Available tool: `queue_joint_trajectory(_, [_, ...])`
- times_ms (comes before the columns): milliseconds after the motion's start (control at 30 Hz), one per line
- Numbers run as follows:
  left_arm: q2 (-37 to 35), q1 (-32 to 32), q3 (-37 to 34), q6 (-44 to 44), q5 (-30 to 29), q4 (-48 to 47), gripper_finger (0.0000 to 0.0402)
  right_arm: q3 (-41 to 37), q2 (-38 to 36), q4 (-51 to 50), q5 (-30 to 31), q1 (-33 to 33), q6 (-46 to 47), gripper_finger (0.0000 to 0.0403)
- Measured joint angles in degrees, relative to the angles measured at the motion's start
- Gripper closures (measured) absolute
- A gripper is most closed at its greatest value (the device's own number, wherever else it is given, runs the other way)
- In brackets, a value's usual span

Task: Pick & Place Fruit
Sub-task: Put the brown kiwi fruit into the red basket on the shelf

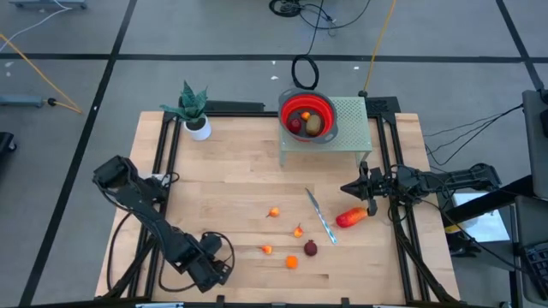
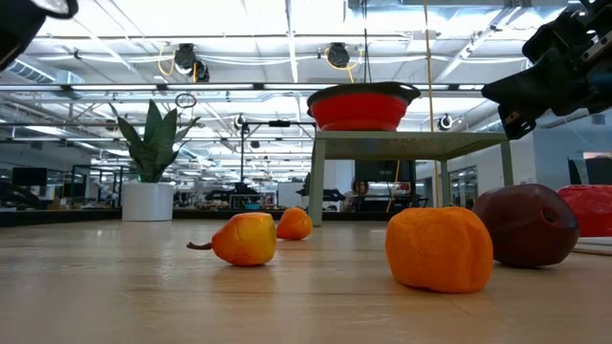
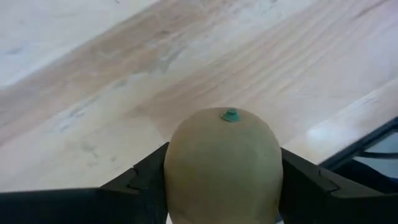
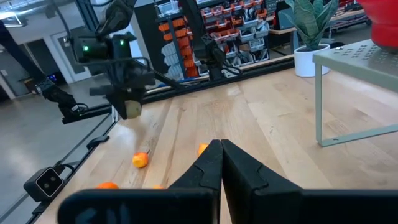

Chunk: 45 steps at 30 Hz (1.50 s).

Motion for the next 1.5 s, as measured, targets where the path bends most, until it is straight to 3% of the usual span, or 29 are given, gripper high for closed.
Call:
queue_joint_trajectory(533, [-9.4, 2.58, 0.04, 1.68, -0.78, -6.4, 0.0179, 0.0, 0.0, 0.0, -0.02, 0.0, 0.0, 0.0403])
queue_joint_trajectory(767, [-11.75, 3.79, 0.04, 5.66, -7.53, -6.63, 0.0179, 0.0, 0.02, 0.0, -0.02, 0.02, 0.0, 0.0403])
queue_joint_trajectory(1033, [-12.56, 5.09, 0.04, 17.35, -17.34, -2.57, 0.0179, 0.0, 0.01, 0.0, -0.02, 0.01, 0.02, 0.0403])
queue_joint_trajectory(1500, [-12.56, 7.35, 0.04, 38.27, -26.98, 10.14, 0.0179, 0.0, 0.02, 0.0, -0.02, 0.0, 0.61, 0.0403])
